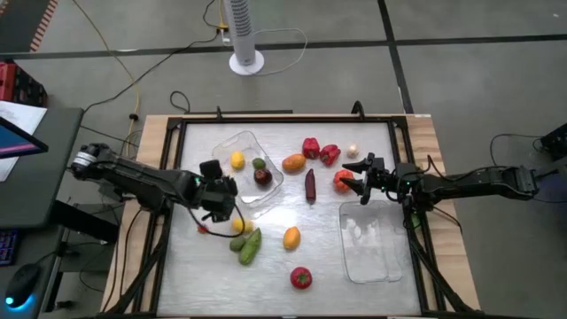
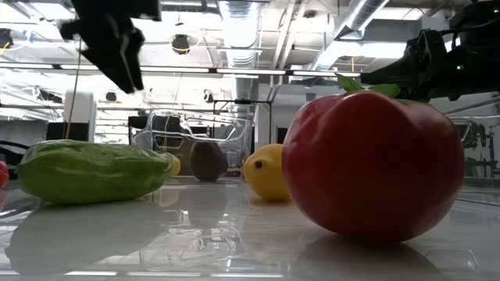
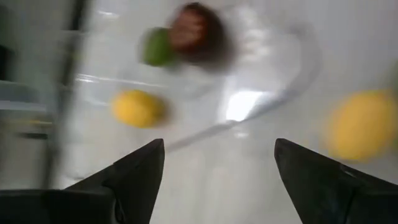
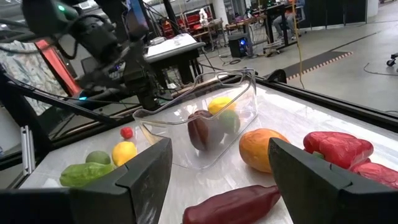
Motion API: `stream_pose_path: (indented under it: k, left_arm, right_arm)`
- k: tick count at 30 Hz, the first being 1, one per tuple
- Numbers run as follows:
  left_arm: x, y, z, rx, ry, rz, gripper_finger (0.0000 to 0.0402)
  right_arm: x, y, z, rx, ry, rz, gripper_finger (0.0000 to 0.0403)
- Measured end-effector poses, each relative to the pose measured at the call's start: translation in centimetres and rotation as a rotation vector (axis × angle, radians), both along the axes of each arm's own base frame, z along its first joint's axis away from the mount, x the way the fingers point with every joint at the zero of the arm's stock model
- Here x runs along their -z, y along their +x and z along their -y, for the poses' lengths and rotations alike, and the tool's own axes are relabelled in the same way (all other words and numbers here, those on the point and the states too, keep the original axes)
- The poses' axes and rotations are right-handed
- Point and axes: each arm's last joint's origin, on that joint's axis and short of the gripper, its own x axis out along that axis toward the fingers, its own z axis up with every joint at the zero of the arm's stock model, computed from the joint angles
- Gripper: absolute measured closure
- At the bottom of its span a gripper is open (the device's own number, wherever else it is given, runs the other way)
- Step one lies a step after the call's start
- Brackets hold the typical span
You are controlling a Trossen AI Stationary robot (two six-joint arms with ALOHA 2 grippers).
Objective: Sort produce into baskets
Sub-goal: Put the left yellow lemon into the top transparent bin
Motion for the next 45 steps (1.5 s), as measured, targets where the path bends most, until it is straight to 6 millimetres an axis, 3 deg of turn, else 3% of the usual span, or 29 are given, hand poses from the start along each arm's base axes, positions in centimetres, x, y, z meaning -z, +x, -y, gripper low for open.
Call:
stream_pose_path:
  k: [4, 9, 13, 22, 30, 35, 45]
  left_arm:
    - [0.3, -0.5, 2.0, 0.005, -0.11, 0.058, 0.0109]
    - [3.0, -1.0, 4.6, 0.115, -0.194, 0.093, 0.0109]
    - [4.3, -1.3, 5.5, 0.135, -0.217, 0.12, 0.0109]
    - [6.0, -1.0, 6.3, 0.222, -0.359, 0.192, 0.0109]
    - [8.0, -0.5, 7.1, 0.275, -0.282, 0.164, 0.0109]
    - [9.0, -0.2, 6.7, 0.207, -0.136, 0.136, 0.0109]
    - [9.7, 0.5, 4.9, 0.121, -0.158, 0.141, 0.0109]
  right_arm:
    - [0.0, 0.0, 0.0, 0.0, 0.0, 0.0, 0.0112]
    - [0.0, 0.0, 0.0, -0.005, 0.006, -0.003, 0.0112]
    - [0.0, 0.0, 0.0, -0.003, 0.007, -0.002, 0.0112]
    - [0.1, 0.0, 0.0, -0.002, 0.008, -0.004, 0.0112]
    - [0.1, 0.0, 0.0, 0.002, 0.009, -0.004, 0.0112]
    - [0.1, 0.0, 0.0, 0.002, 0.01, -0.004, 0.0112]
    - [0.1, 0.0, 0.0, 0.002, 0.01, -0.004, 0.0112]
